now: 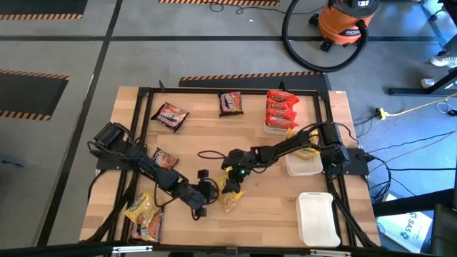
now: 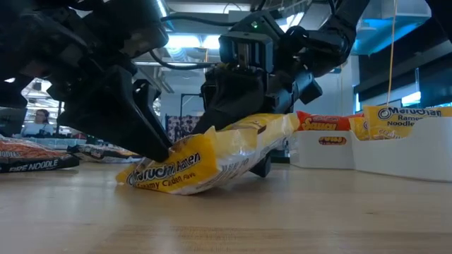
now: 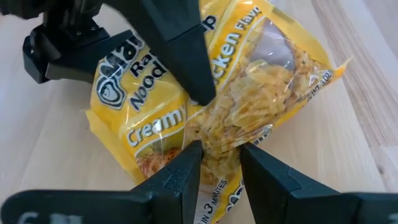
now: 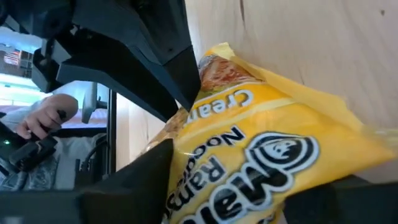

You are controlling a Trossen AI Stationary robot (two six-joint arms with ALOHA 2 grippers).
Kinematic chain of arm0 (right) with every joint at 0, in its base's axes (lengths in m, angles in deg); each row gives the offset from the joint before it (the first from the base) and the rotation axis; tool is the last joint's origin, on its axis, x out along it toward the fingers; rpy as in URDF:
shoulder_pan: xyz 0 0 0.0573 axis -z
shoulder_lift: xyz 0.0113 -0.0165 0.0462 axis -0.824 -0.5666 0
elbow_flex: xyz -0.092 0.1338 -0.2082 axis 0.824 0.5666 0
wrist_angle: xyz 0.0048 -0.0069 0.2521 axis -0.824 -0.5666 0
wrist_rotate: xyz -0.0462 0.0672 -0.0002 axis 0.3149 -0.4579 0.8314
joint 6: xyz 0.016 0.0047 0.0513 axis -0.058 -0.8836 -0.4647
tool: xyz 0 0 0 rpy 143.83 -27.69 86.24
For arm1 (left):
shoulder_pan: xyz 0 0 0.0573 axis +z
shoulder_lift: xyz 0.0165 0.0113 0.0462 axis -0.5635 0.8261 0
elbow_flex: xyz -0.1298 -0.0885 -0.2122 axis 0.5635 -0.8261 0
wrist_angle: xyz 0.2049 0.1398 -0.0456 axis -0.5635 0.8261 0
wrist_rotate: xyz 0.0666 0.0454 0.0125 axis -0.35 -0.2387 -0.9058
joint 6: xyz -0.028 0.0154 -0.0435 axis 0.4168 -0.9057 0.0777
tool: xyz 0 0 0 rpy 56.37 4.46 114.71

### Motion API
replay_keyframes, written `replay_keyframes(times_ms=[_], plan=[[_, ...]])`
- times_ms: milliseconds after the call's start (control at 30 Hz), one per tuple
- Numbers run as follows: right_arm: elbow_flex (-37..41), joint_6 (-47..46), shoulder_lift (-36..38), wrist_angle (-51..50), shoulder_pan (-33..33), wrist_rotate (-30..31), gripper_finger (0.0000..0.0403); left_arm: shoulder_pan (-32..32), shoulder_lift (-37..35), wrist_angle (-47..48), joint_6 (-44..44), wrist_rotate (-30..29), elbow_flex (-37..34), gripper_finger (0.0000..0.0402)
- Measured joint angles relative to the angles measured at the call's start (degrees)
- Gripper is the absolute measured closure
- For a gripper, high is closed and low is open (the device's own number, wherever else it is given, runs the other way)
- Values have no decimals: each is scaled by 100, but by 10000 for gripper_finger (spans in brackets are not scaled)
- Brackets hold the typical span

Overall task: Sort Maruchan noodles
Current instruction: Put the yellow noodle pack into the middle white bin

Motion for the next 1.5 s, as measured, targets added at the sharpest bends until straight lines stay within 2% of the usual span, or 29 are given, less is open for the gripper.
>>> replay_keyframes(times_ms=[267, 533, 667, 967, 1133, 1267, 1500], plan=[[0, 205, 1, 51, -16, 8, 250, -30, -209, 88, -305, 157, -2, 292], [0, 545, 322, -275, -29, -96, 260, -289, -1140, 1292, -193, 60, -2, 292], [0, 877, 676, -1038, -27, 13, 268, -466, -1351, 1631, -11, -19, 0, 292], [-2, 1565, 1787, -2939, -215, 779, 280, -608, -1355, 1624, 19, -96, 0, 292], [-7, 1816, 2571, -4500, -507, 1067, 280, -610, -1355, 1604, 97, -132, 0, 292], [-7, 1796, 3259, -5574, -801, 1747, 280, -612, -1355, 1586, 131, -202, 7, 292], [-13, 1648, 4438, -7099, -1161, 2512, 279, -612, -1355, 1530, 129, -216, 9, 292]])
